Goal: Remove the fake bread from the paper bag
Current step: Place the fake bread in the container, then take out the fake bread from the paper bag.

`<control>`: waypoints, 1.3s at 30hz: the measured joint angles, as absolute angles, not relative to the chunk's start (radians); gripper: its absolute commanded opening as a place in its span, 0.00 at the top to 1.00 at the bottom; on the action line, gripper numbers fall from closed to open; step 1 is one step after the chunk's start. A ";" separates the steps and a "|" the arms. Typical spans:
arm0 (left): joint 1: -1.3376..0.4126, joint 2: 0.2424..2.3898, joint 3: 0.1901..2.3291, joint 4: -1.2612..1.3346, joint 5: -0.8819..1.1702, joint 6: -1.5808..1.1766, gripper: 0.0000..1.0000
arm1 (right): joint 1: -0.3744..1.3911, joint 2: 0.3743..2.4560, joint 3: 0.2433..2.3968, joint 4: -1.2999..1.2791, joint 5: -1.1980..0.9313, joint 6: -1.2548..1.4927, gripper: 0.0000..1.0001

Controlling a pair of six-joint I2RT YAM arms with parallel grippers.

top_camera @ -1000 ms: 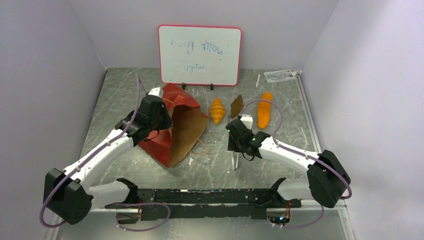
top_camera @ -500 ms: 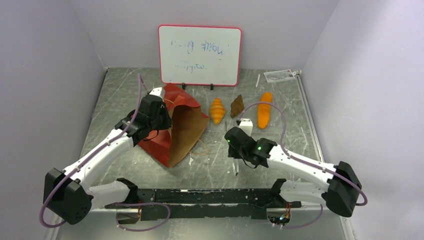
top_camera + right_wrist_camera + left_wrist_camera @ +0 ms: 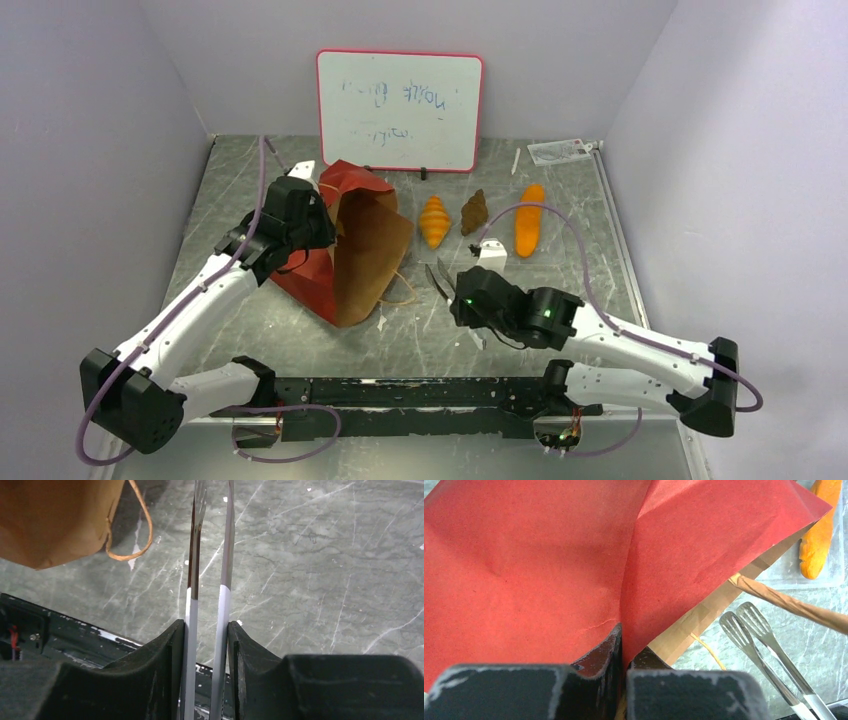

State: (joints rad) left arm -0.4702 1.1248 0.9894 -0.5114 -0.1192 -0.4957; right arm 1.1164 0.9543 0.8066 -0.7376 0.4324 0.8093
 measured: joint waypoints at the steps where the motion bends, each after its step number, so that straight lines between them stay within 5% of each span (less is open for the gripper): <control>1: -0.470 1.125 0.995 -0.516 -0.119 -0.494 0.93 | 1.120 0.942 0.817 -0.747 0.433 0.807 0.82; 23: -0.470 1.070 0.980 -0.545 -0.079 -0.492 0.93 | 1.140 0.907 1.078 -0.839 0.291 0.726 0.82; 39: -0.470 1.045 0.965 -0.552 -0.013 -0.486 0.93 | 1.158 1.155 1.032 -0.528 0.213 0.736 0.80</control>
